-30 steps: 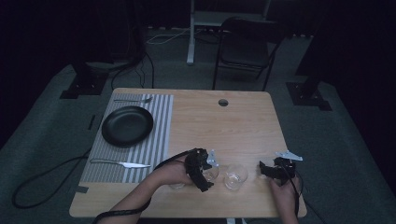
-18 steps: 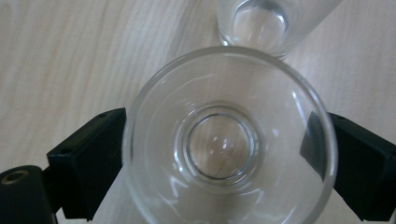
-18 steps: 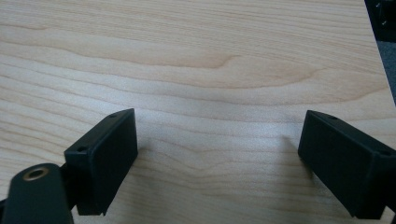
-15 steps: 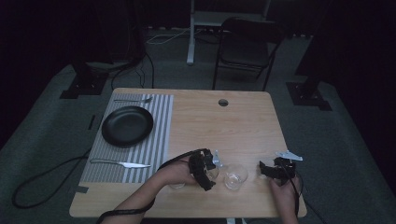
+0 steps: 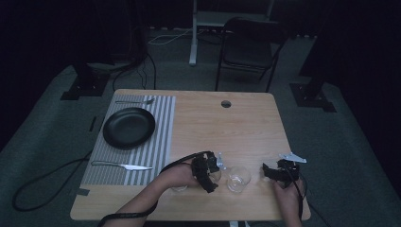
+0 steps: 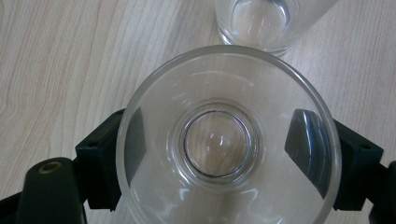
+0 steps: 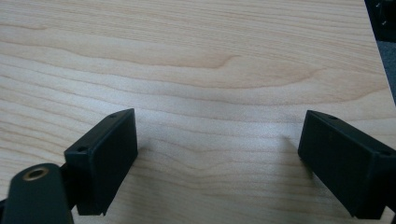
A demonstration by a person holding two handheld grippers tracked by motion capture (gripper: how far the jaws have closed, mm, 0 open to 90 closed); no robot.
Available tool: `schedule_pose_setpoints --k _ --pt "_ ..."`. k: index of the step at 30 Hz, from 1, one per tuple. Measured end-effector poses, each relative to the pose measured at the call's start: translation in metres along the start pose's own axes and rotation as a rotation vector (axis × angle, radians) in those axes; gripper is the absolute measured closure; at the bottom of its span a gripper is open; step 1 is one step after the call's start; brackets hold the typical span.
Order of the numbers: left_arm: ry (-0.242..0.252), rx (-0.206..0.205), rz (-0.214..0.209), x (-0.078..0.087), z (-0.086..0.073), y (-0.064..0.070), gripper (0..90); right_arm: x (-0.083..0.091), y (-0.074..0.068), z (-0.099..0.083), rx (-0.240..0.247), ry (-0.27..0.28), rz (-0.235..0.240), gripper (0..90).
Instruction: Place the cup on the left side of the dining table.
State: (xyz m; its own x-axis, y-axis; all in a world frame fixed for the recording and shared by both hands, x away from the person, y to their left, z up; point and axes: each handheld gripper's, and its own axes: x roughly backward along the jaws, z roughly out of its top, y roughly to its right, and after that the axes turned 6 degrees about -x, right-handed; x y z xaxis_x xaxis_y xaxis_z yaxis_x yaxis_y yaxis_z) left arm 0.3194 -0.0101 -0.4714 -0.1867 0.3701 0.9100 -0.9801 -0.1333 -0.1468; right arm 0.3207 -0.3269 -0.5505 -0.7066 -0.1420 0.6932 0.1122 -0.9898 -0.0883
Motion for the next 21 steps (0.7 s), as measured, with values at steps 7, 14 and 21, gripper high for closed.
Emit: schedule_pose_setpoints --k 7,14,21 --pt "0.032 -0.004 0.01 0.004 -0.002 -0.004 18.1 0.0 0.0 0.0 0.0 0.0 0.0 11.4" --pt "0.048 0.001 0.008 0.01 0.0 -0.01 18.1 0.0 0.0 0.0 0.0 0.0 0.0 11.4" --pt "0.05 0.042 0.027 0.013 0.0 -0.022 18.2 0.0 0.0 0.0 0.0 0.0 0.0 11.4"
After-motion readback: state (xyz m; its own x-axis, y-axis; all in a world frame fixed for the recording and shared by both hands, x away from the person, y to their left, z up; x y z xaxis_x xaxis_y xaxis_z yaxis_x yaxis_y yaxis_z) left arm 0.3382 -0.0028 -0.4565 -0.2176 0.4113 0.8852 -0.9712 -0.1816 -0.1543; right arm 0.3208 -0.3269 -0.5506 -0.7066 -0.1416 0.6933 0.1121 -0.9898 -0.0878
